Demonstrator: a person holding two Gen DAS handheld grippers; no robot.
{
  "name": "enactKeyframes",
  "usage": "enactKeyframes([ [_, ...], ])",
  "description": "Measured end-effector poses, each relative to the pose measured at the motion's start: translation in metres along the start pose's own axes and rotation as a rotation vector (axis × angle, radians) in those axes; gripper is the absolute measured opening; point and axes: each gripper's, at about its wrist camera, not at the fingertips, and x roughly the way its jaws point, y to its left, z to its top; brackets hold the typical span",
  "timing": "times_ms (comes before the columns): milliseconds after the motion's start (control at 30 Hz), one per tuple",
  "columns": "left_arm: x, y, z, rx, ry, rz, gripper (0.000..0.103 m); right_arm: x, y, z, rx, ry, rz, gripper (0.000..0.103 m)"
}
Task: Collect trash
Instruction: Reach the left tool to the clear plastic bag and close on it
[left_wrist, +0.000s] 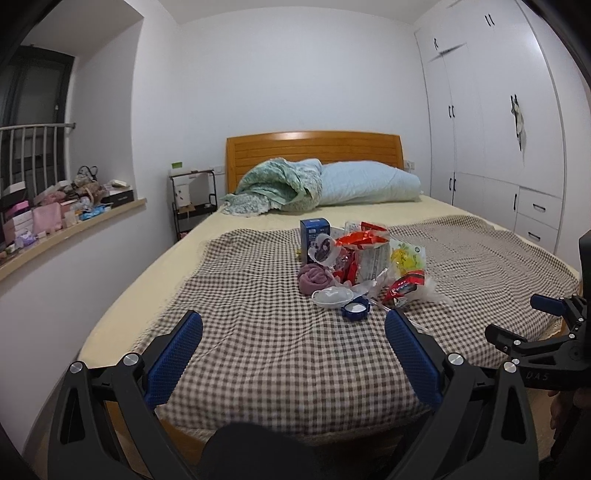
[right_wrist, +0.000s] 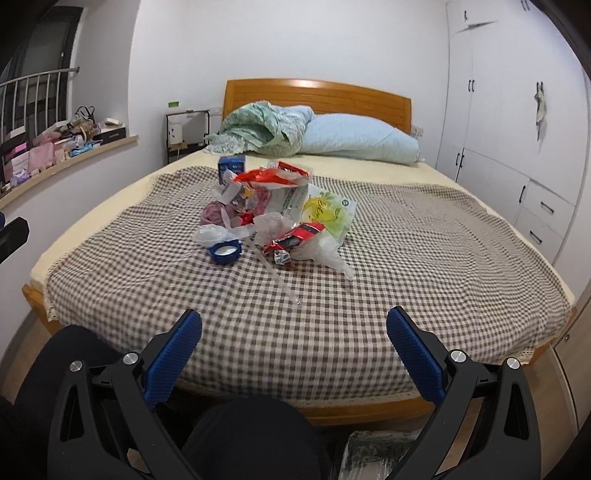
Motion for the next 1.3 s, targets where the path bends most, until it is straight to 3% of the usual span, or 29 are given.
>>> enactKeyframes([
  [167, 0.052, -0.004, 0.002, -0.01, 0.089, -0.029, 0.096, 0.038, -0.007, 0.008, -0.026, 0.038, 0.027, 0.097],
  [267, 0.08, -0.004, 0.003, -0.037, 0.128, -0.052, 0.096, 0.056, -0.012, 0.01, -0.019, -0.017, 0.04, 0.097],
  [400, 0.125, -0.003, 0.006, -0.07, 0.163, -0.141, 0.096, 0.093, -0.012, 0.014, -0.077, 0.095, 0.056, 0.097],
  [533, 0.184, -0.009, 0.009, -0.094, 0.229, -0.222, 0.086, 0.114, -0.007, 0.016, -0.123, 0.096, 0.057, 0.096],
  [633, 0.226, -0.016, 0.012, -0.111, 0.284, -0.262, 0.073, 0.128, -0.006, 0.019, -0.129, 0.095, 0.074, 0.096],
  [733, 0.266, -0.026, 0.015, -0.113, 0.33, -0.291, 0.072, 0.14, -0.004, 0.024, -0.131, 0.089, 0.085, 0.096],
  [867, 0.315, -0.035, 0.014, -0.136, 0.4, -0.276, 0.072, 0.15, -0.005, 0.03, -0.111, 0.083, 0.122, 0.096],
  [933, 0.331, -0.034, 0.011, -0.17, 0.439, -0.31, 0.071, 0.156, -0.003, 0.032, -0.106, 0.082, 0.139, 0.096],
  [1000, 0.341, -0.032, 0.003, -0.214, 0.485, -0.345, 0.054, 0.162, 0.0, 0.036, -0.107, 0.079, 0.148, 0.096],
  [1067, 0.344, -0.03, -0.005, -0.226, 0.505, -0.353, 0.045, 0.167, 0.002, 0.04, -0.096, 0.078, 0.157, 0.096],
  [1167, 0.34, -0.023, -0.01, -0.234, 0.502, -0.361, 0.024, 0.173, 0.005, 0.047, -0.068, 0.065, 0.181, 0.096],
  [1200, 0.337, -0.018, -0.009, -0.256, 0.502, -0.374, 0.02, 0.176, 0.007, 0.05, -0.058, 0.054, 0.182, 0.086],
  [1233, 0.332, -0.012, -0.007, -0.283, 0.498, -0.381, 0.018, 0.178, 0.007, 0.052, -0.048, 0.045, 0.186, 0.063],
  [1300, 0.321, 0.002, -0.003, -0.334, 0.465, -0.385, 0.014, 0.184, 0.007, 0.058, -0.01, 0.039, 0.184, 0.046],
])
